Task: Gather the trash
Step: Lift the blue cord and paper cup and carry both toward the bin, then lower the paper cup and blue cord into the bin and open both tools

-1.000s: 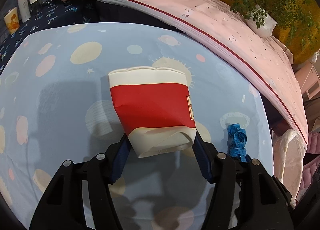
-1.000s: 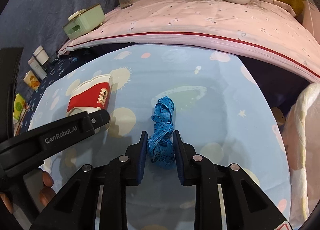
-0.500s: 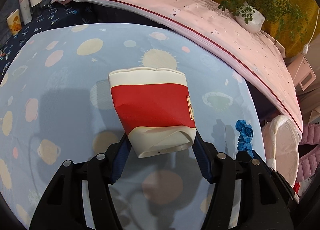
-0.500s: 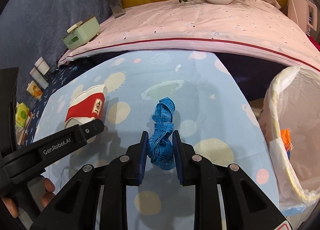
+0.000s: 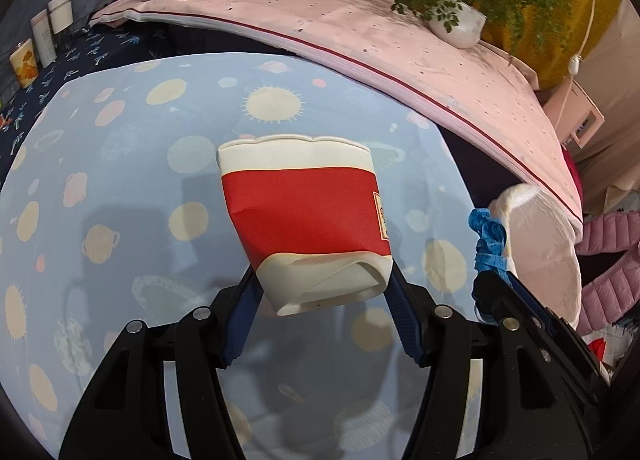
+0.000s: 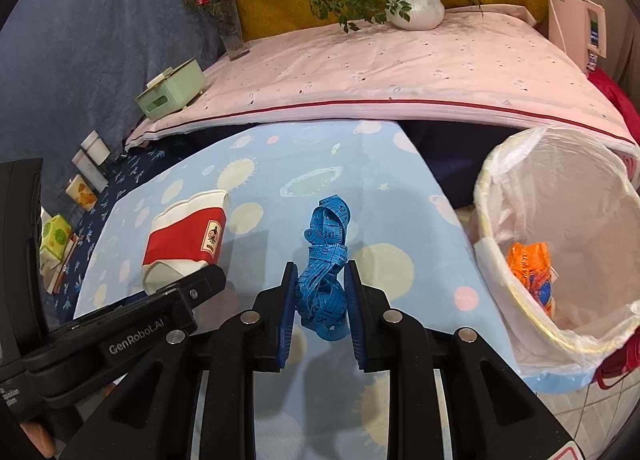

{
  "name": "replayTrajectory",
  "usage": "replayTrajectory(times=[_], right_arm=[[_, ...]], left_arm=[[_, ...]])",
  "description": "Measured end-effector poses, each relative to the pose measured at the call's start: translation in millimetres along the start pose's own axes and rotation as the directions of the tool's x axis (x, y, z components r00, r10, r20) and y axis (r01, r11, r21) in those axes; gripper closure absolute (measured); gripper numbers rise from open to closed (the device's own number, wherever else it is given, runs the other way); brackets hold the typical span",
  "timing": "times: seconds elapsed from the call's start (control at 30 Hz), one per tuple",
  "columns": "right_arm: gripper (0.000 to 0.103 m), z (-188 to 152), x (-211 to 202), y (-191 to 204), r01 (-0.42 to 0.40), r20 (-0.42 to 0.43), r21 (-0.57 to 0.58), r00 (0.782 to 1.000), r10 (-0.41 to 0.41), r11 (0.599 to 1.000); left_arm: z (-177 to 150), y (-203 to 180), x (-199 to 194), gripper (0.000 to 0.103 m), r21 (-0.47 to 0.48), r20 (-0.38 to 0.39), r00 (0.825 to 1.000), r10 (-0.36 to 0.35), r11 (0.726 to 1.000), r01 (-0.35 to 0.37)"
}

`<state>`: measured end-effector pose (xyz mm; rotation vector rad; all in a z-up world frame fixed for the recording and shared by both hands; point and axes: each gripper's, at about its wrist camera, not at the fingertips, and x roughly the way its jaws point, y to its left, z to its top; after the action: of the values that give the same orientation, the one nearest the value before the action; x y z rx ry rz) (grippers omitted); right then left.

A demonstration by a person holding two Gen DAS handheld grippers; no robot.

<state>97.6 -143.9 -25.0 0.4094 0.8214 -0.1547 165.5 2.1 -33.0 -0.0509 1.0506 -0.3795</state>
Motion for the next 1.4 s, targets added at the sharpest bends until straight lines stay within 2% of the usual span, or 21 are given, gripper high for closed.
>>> replayTrajectory(times=[0.47,0.8,0.87,1.03,1.13,1.27,1.3,1.37,1.4], right_arm=[[0.081,-14,-66,-39,0.043,0.085,0.037,0.995,-0.046,0.998],[0.081,-7,-107,-82,0.083,0.166,0.096,0.981,-0.098,0.992],[0.081,-4,-113,-90,0.093,0.177,0.108,0.978,-0.111,0.99],[0.081,-2,-125,-118,0.116,0.196,0.153,0.97,-0.145,0.981],[0.081,-1,-125,-135,0.131,0.194,0.181,0.967,-0.166,0.975],[0.081,-4,-119,-152,0.142,0.172,0.21,0.969,-0.18,0.967],[0.081,-7,-116,-155,0.145,0.164,0.216,0.97,-0.182,0.966],[0.081,-11,-114,-158,0.15,0.155,0.217,0.97,-0.185,0.965],[0.081,-14,-113,-160,0.152,0.149,0.219,0.971,-0.187,0.964]], left_arm=[[-37,-62,-35,0.045,0.129,0.011,0.998,-0.069,0.989,0.067],[-42,-115,-43,0.046,0.222,0.009,0.993,-0.116,0.969,0.111],[-42,-124,-43,0.058,0.238,0.001,0.992,-0.129,0.963,0.125],[-43,-149,-34,0.061,0.287,-0.016,0.991,-0.135,0.948,0.134],[-42,-162,-25,0.072,0.327,-0.019,0.99,-0.143,0.935,0.141],[-47,-167,6,0.073,0.352,-0.047,0.996,-0.08,0.931,0.092],[-49,-165,9,0.072,0.346,-0.061,0.995,-0.084,0.933,0.1],[-54,-157,13,0.069,0.303,-0.084,0.991,-0.102,0.945,0.123],[-55,-153,14,0.061,0.288,-0.092,0.99,-0.111,0.948,0.133]])
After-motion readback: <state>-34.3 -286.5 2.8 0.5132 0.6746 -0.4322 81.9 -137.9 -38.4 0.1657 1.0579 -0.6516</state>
